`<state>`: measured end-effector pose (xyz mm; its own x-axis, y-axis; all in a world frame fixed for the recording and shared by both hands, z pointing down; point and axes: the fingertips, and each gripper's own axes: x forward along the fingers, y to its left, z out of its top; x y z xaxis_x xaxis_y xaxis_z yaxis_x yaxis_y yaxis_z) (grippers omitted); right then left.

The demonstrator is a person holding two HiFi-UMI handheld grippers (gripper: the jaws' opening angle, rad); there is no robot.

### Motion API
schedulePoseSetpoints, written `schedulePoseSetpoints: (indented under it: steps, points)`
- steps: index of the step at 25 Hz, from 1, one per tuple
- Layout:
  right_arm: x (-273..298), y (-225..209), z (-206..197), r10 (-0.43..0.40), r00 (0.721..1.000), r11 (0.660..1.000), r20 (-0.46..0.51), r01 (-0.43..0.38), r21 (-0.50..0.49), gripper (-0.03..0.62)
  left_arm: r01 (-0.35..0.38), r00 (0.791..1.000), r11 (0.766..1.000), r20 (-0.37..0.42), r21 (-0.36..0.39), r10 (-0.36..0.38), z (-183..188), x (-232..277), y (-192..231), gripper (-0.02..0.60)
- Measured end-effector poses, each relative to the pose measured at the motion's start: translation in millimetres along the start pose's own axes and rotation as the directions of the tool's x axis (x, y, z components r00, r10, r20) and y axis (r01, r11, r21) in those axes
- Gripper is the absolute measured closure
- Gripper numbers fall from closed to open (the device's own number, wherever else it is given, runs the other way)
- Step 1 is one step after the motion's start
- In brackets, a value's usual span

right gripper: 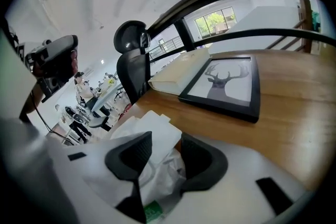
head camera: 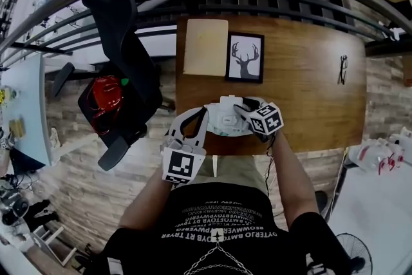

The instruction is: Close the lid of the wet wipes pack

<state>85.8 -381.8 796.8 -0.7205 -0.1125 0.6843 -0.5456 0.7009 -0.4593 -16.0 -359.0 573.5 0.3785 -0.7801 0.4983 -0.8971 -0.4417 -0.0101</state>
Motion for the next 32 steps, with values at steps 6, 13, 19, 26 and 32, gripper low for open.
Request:
schedulePoseSetpoints:
  steps: [6,13,19,26,32]
  points:
    - [-16.5,1.5,13.9,0.005,0.994,1.0,0.11,-0.007,0.022,0.517,0.005,1.0,1.0,-0.001,0.015,-0.005,2.3,-3.3,1.3,0.554]
    - [-35.1,27.1,18.0,0.059,0.993,0.998,0.102,-0.056,-0.033,0.531,0.015,1.0,0.999,0.015,0.035,-0.015,16.0,-13.0,2.3,0.554]
    - [-43.5,45.9,-7.6,0.143,0.99,0.988,-0.006,-0.143,-0.06,0.463,0.026,0.999,0.998,0.032,0.064,-0.028,24.0,-24.2,3.4,0.554]
    - [-40.2,75.5,-33.2,0.22,0.973,0.975,-0.065,-0.222,-0.031,0.393,0.039,0.999,0.997,0.024,0.07,-0.04,18.2,-33.1,7.8,0.554]
    - [-25.9,72.9,-32.6,0.079,0.997,0.996,0.024,-0.08,0.044,0.523,0.065,0.997,0.993,0.021,0.095,-0.068,13.8,-37.6,2.5,0.554]
